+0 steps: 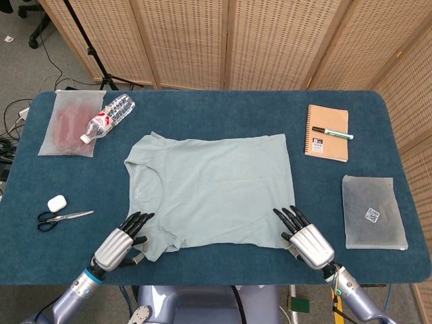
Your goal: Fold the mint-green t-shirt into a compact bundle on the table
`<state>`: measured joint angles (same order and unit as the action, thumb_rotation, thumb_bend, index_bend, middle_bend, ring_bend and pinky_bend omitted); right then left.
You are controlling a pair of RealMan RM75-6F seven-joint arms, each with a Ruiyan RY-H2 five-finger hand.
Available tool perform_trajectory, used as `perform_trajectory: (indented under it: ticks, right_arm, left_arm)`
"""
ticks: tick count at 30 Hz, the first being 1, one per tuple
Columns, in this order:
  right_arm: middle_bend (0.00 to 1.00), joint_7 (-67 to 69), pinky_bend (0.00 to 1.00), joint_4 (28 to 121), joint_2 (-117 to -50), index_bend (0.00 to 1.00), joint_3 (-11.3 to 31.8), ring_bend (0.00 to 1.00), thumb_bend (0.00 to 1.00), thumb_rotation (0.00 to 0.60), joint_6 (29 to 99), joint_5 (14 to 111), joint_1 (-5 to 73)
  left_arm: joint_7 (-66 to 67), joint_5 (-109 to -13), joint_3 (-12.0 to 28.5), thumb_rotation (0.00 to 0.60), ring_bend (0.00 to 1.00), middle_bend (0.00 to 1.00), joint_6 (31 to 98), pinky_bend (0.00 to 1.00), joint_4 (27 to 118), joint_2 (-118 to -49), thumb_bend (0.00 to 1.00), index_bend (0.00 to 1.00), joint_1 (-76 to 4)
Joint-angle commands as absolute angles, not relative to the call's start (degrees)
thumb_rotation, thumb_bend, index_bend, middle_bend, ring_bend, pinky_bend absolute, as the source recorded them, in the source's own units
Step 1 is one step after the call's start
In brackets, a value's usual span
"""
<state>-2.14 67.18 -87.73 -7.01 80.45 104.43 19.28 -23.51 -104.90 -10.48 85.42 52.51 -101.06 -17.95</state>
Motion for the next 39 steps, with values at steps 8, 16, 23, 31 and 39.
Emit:
perform_trajectory:
  ticks: [8, 16, 23, 31, 39]
  right_arm:
    - [0.0, -1.7, 0.02, 70.3, -86.0, 0.65, -9.7, 0.0, 0.52, 0.6, 81.8, 108.4, 19.6]
    - [0.0, -1.1, 0.02, 73.9, -83.2, 0.66, -12.7, 0.0, 0.52, 0.6, 80.7, 112.8, 21.3]
    - [0.0, -2.2, 0.02, 75.8, -81.2, 0.66, -15.5, 0.0, 0.52, 0.6, 78.6, 116.7, 22.9]
    - [0.0, -3.4, 0.02, 78.4, -79.7, 0.67, -19.2, 0.0, 0.52, 0.6, 78.4, 121.0, 22.9]
    - [0.0, -4.8, 0.02, 79.8, -79.0, 0.67, -21.1, 0.0, 0.52, 0.6, 79.0, 123.9, 22.4]
  left_arm:
    - [-23.4, -108.0, -13.4, 0.6, 0.0, 0.0, 88.4, 0.0, 56.2, -95.8, 0.5, 0.76, -18.1]
    - [-23.6, -110.9, -16.4, 0.6, 0.0, 0.0, 89.9, 0.0, 59.8, -91.3, 0.51, 0.76, -18.2]
    - [-24.6, -113.1, -18.5, 0.6, 0.0, 0.0, 90.6, 0.0, 61.2, -88.6, 0.54, 0.76, -18.5]
    - [-26.0, -116.3, -21.7, 0.6, 0.0, 0.0, 91.9, 0.0, 61.7, -85.9, 0.55, 0.76, -18.3]
    - [-27.6, -118.0, -23.7, 0.6, 0.0, 0.0, 92.9, 0.0, 62.0, -83.8, 0.56, 0.76, -18.0]
